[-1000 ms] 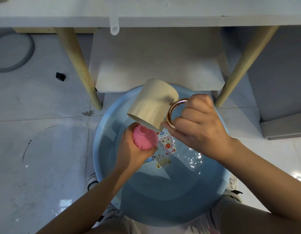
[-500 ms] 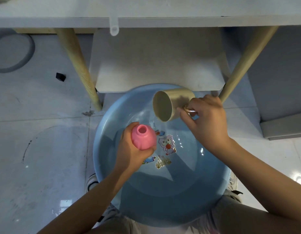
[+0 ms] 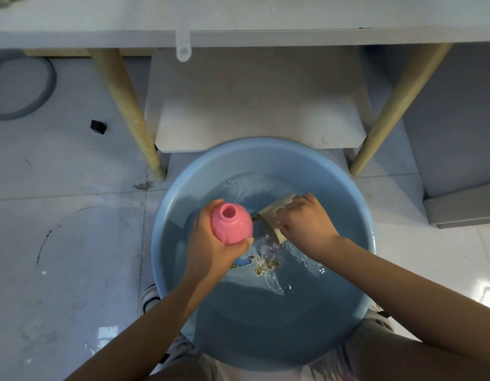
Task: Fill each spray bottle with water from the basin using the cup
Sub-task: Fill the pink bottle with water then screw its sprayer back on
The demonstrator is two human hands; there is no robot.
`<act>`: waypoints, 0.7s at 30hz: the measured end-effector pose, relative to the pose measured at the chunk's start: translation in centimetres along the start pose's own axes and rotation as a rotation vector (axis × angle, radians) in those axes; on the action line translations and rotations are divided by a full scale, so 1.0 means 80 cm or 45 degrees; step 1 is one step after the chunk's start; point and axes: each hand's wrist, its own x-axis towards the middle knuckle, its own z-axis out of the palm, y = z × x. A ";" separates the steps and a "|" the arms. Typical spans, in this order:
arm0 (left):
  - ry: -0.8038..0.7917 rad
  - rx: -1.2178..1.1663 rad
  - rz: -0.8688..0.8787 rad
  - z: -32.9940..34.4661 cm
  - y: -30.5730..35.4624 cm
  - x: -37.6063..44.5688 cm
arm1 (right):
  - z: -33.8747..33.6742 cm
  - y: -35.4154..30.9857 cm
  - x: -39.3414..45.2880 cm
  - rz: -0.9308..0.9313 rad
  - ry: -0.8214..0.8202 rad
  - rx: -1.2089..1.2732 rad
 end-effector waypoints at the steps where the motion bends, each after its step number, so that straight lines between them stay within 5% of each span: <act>1: 0.002 -0.009 0.001 0.000 0.000 0.000 | 0.000 -0.002 0.001 -0.009 -0.001 0.025; 11: -0.009 0.030 0.001 -0.002 -0.003 -0.001 | -0.037 0.012 -0.009 0.411 0.396 0.429; 21: -0.019 0.046 0.003 -0.002 0.000 -0.001 | -0.098 0.002 -0.012 0.408 0.669 0.631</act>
